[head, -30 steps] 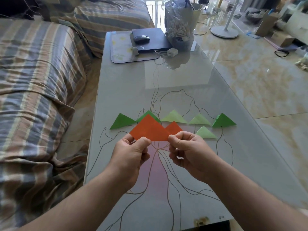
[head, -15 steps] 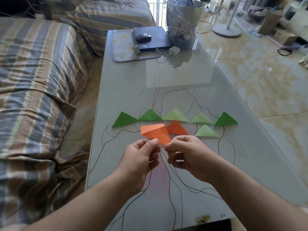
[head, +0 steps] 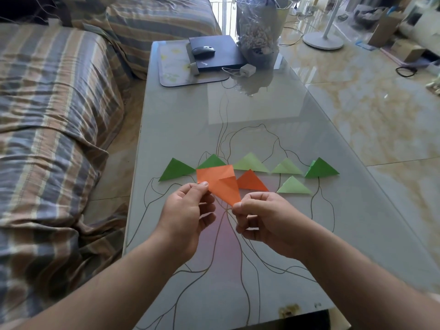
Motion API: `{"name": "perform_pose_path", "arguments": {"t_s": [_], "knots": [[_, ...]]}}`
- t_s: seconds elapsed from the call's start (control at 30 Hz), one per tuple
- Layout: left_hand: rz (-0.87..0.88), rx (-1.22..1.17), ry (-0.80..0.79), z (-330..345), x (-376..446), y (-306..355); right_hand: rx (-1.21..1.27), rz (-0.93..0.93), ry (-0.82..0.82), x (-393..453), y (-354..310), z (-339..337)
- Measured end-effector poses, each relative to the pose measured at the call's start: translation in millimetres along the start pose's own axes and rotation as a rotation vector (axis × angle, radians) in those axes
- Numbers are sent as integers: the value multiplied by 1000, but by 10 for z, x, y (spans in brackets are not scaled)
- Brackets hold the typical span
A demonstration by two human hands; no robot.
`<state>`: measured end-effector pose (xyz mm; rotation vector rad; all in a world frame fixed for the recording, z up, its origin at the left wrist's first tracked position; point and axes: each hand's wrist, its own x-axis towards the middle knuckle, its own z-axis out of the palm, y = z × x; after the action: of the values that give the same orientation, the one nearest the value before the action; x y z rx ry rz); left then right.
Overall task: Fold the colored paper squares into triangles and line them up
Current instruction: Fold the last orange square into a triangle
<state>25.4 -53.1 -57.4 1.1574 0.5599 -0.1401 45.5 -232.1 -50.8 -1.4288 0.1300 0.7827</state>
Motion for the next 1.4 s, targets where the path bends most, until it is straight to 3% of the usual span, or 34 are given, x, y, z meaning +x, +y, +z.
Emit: {"name": "perform_pose_path", "arguments": {"t_s": [0.27,0.5,0.63,1.2,1.4], "knots": [[-24,-24,24,-20,33,7,-116,8,-36,-9,3,12],[8,196,-88,-12,-9,-39,-21,-44,159,56,7,2],[-29,195,-127,18,-51,-45,-4,-66,199,72,9,-11],[-67,93,-132,11,-43,43,227,-97,110,62,-60,-72],[-41,113,-130,-28,-38,64,146,-145,94,27,-57,-91]]}}
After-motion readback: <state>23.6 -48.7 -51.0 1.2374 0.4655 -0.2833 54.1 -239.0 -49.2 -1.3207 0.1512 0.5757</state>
